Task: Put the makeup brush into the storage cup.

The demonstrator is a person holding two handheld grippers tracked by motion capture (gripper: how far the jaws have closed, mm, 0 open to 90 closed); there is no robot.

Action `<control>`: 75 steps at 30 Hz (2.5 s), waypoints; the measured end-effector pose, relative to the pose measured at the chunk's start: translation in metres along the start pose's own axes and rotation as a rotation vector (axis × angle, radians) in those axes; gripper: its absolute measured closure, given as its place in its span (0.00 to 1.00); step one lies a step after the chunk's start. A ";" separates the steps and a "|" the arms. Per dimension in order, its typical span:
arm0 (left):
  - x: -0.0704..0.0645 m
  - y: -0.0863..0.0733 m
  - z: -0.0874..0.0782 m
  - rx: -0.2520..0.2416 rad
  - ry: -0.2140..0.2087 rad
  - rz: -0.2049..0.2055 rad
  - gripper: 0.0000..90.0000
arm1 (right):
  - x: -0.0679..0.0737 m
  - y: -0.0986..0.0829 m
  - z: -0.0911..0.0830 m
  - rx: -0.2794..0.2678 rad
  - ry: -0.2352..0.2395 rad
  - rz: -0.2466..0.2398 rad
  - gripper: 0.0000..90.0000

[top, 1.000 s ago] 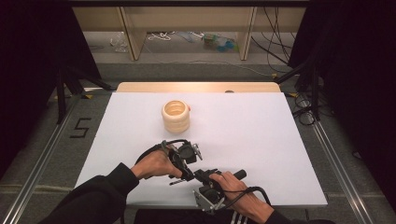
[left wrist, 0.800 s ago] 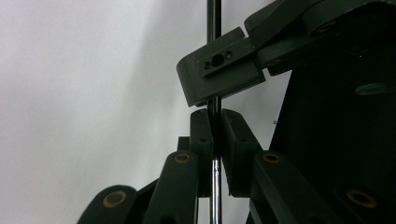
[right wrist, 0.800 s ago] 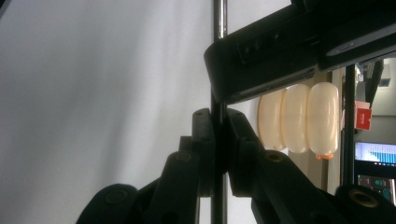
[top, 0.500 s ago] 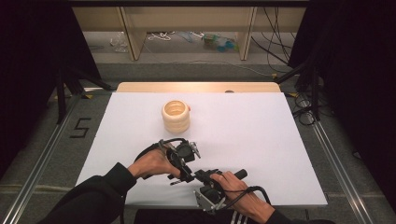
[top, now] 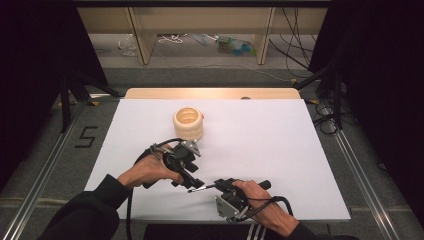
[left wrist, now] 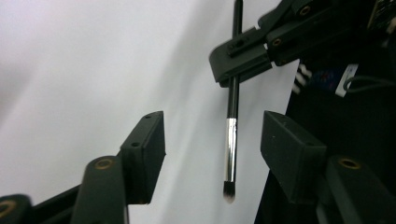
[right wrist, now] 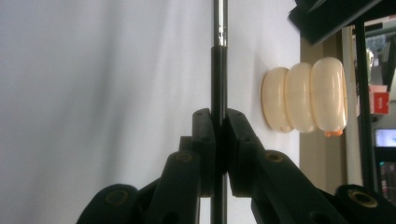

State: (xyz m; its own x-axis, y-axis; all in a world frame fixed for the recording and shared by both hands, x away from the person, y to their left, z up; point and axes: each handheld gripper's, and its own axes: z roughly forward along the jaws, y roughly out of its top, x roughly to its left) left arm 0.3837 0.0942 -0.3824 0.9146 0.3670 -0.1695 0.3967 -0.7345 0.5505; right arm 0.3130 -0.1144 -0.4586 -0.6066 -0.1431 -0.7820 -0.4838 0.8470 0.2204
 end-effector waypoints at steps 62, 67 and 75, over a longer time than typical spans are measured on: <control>-0.013 -0.046 0.013 -0.768 0.239 -0.115 0.21 | -0.034 -0.049 -0.001 -0.452 0.086 1.055 0.93; -0.014 -0.046 0.016 -0.776 0.241 -0.122 0.20 | -0.034 -0.044 0.001 -0.467 0.084 1.055 0.93; -0.017 -0.044 0.018 -0.791 0.244 -0.142 0.20 | -0.033 -0.040 0.005 -0.469 0.096 1.043 0.93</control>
State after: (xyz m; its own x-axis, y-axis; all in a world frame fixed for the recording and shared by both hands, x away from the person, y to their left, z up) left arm 0.3521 0.1106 -0.4186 0.7815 0.6057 -0.1493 0.2523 -0.0880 0.9636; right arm 0.3556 -0.1407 -0.4440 -0.8864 0.4605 -0.0480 0.1074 0.3053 0.9462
